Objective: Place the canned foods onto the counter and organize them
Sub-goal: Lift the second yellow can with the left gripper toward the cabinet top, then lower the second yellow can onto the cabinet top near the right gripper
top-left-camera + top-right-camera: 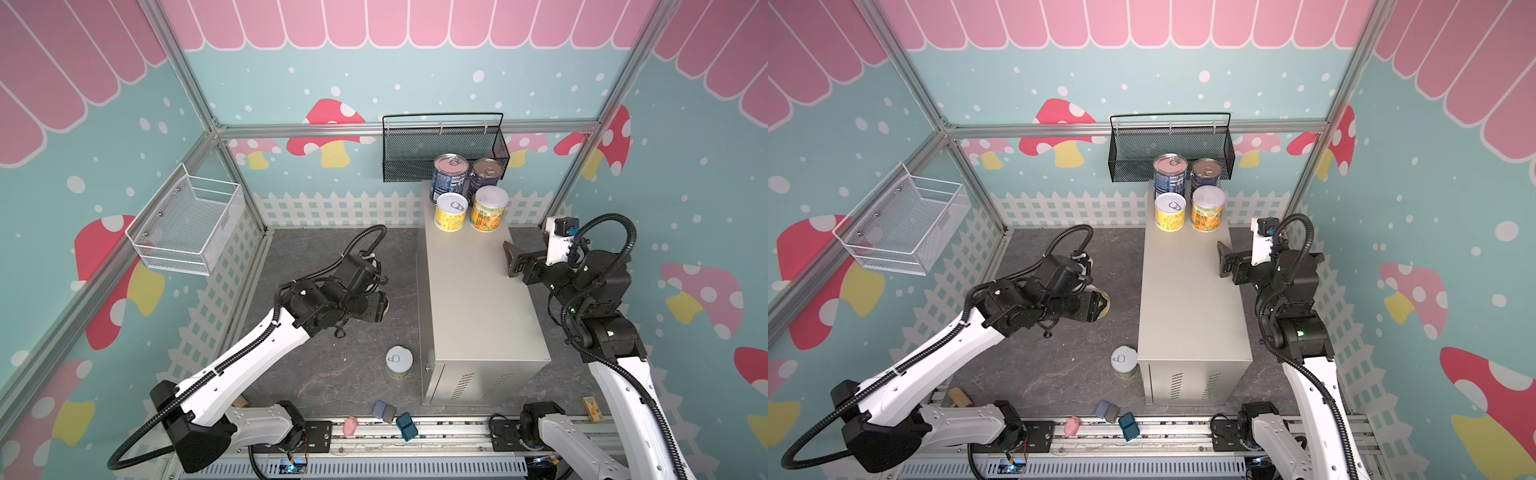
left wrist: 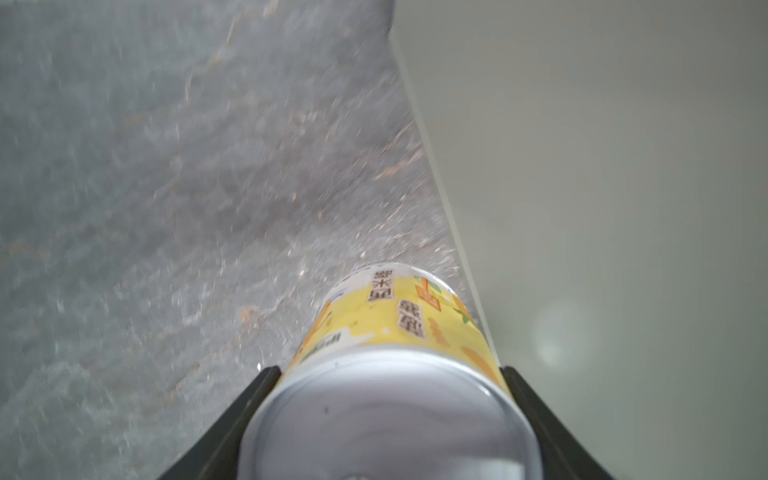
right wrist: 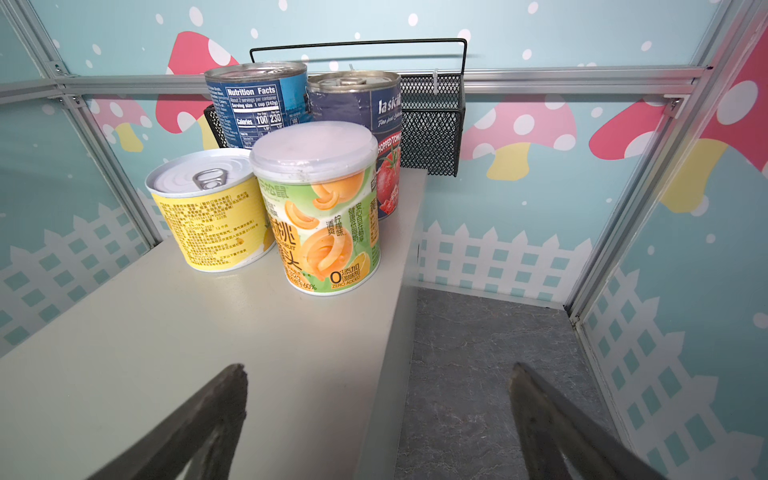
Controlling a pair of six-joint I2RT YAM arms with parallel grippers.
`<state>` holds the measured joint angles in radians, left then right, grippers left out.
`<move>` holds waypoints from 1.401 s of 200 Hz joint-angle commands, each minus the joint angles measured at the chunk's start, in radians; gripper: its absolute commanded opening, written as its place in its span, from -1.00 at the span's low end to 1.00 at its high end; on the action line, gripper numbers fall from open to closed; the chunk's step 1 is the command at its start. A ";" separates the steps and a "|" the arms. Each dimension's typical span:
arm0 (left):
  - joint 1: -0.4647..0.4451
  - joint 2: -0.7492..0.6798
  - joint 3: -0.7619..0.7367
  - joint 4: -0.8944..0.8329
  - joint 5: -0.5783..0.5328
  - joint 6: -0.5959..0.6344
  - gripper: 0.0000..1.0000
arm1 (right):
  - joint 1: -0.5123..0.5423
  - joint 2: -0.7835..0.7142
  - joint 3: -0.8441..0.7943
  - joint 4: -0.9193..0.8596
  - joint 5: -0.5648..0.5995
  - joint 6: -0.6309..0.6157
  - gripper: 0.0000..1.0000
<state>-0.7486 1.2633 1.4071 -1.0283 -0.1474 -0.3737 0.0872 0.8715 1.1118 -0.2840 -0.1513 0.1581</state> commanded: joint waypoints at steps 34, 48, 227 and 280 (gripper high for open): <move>-0.014 0.024 0.363 -0.193 0.196 0.193 0.02 | 0.007 -0.029 -0.027 0.032 -0.008 -0.011 0.99; -0.031 0.057 0.460 -0.231 0.198 0.221 0.02 | 0.008 -0.032 -0.027 0.031 -0.008 -0.011 0.99; -0.289 0.645 1.258 -0.426 0.146 0.366 0.07 | 0.007 -0.160 -0.105 0.033 -0.022 0.030 0.99; -0.301 0.756 1.332 -0.363 0.160 0.345 0.38 | 0.007 -0.165 -0.099 0.040 -0.040 0.020 0.99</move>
<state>-1.0412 1.9759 2.7213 -1.4155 0.0097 -0.0437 0.0872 0.7177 1.0180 -0.2642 -0.1741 0.1814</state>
